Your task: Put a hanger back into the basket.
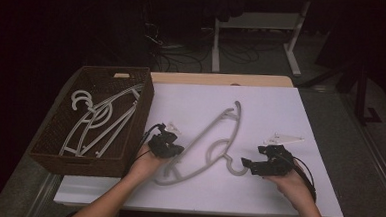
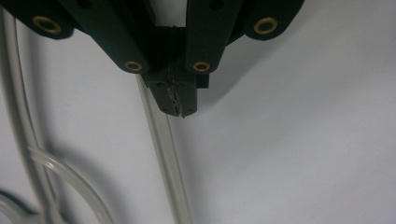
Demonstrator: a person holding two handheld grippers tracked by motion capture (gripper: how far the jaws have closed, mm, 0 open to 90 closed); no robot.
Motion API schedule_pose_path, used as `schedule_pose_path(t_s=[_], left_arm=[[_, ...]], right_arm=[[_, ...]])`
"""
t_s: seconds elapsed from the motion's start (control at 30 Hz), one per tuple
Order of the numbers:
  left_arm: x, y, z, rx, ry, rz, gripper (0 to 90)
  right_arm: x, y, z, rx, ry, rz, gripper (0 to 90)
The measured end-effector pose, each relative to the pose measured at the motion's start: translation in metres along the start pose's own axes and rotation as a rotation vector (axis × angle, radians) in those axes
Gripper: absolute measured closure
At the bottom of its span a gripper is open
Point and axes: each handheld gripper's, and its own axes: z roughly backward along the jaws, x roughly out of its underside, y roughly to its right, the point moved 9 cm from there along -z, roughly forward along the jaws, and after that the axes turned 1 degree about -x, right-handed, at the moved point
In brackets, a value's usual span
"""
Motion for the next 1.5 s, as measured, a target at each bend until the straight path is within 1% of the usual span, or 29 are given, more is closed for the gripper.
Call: schedule_pose_path(t_s=[0.17, 0.23, 0.27, 0.37, 0.53, 0.6, 0.67, 0.7, 0.73, 0.8, 0.83, 0.9, 1.0, 1.07, 1.13, 1.17, 1.23, 1.3, 1.33, 1.4, 1.43, 1.5], left_arm=[[-0.003, 0.029, -0.005, 0.064, -0.007, -0.058, 90.0], [-0.005, 0.040, -0.007, 0.088, -0.003, -0.072, 90.0], [-0.006, 0.047, -0.009, 0.101, 0.001, -0.084, 90.0], [-0.010, 0.062, -0.014, 0.130, 0.007, -0.115, 90.0], [-0.016, 0.083, -0.022, 0.161, 0.022, -0.154, 90.0], [-0.019, 0.092, -0.026, 0.173, 0.030, -0.162, 90.0], [-0.022, 0.101, -0.030, 0.183, 0.036, -0.182, 90.0], [-0.023, 0.103, -0.030, 0.185, 0.036, -0.190, 90.0], [-0.025, 0.107, -0.032, 0.197, 0.042, -0.189, 90.0], [-0.027, 0.110, -0.034, 0.201, 0.049, -0.199, 90.0], [-0.027, 0.110, -0.034, 0.203, 0.051, -0.205, 90.0], [-0.027, 0.107, -0.033, 0.206, 0.054, -0.197, 90.0], [-0.026, 0.098, -0.026, 0.204, 0.071, -0.186, 83.2], [-0.026, 0.089, -0.018, 0.202, 0.089, -0.181, 76.3], [-0.026, 0.079, -0.010, 0.190, 0.111, -0.177, 66.7], [-0.027, 0.073, -0.005, 0.182, 0.122, -0.177, 64.2], [-0.027, 0.061, 0.004, 0.176, 0.150, -0.155, 57.0], [-0.026, 0.051, 0.013, 0.175, 0.172, -0.153, 51.2], [-0.026, 0.046, 0.017, 0.178, 0.184, -0.155, 47.6], [-0.024, 0.040, 0.024, 0.181, 0.208, -0.146, 39.9], [-0.023, 0.037, 0.028, 0.182, 0.222, -0.140, 37.8], [-0.020, 0.033, 0.033, 0.203, 0.240, -0.127, 31.4]], right_arm=[[0.000, 0.004, 0.002, 0.010, 0.005, -0.007, 20.6], [0.000, 0.005, 0.003, 0.016, 0.005, -0.008, 20.6], [0.000, 0.006, 0.003, 0.018, 0.005, -0.008, 20.6], [0.000, 0.008, 0.003, 0.022, 0.006, -0.011, 20.6], [-0.001, 0.010, 0.003, 0.029, 0.009, -0.009, 20.7], [-0.001, 0.011, 0.003, 0.030, 0.006, -0.008, 20.7], [-0.001, 0.011, 0.003, 0.030, 0.005, -0.009, 20.7], [-0.001, 0.011, 0.003, 0.030, 0.005, -0.009, 20.7], [-0.001, 0.011, 0.003, 0.030, 0.005, -0.009, 20.7], [-0.002, 0.011, 0.002, 0.032, 0.004, -0.007, 20.7], [-0.001, 0.012, 0.002, 0.032, 0.004, -0.006, 20.7], [-0.002, 0.012, 0.002, 0.035, 0.005, -0.005, 20.8], [-0.003, 0.014, 0.002, 0.037, 0.006, -0.011, 22.3], [-0.004, 0.015, 0.002, 0.041, 0.005, -0.016, 24.6], [-0.008, 0.018, 0.000, 0.046, 0.000, -0.021, 31.3], [-0.010, 0.020, -0.002, 0.052, -0.004, -0.022, 33.4], [-0.014, 0.022, -0.004, 0.053, -0.011, -0.025, 40.7], [-0.019, 0.024, -0.008, 0.054, -0.015, -0.028, 45.9], [-0.022, 0.026, -0.010, 0.054, -0.022, -0.026, 48.8], [-0.027, 0.028, -0.016, 0.064, -0.038, -0.023, 55.2], [-0.029, 0.029, -0.018, 0.064, -0.044, -0.015, 58.7], [-0.034, 0.033, -0.028, 0.079, -0.068, -0.008, 65.2]])
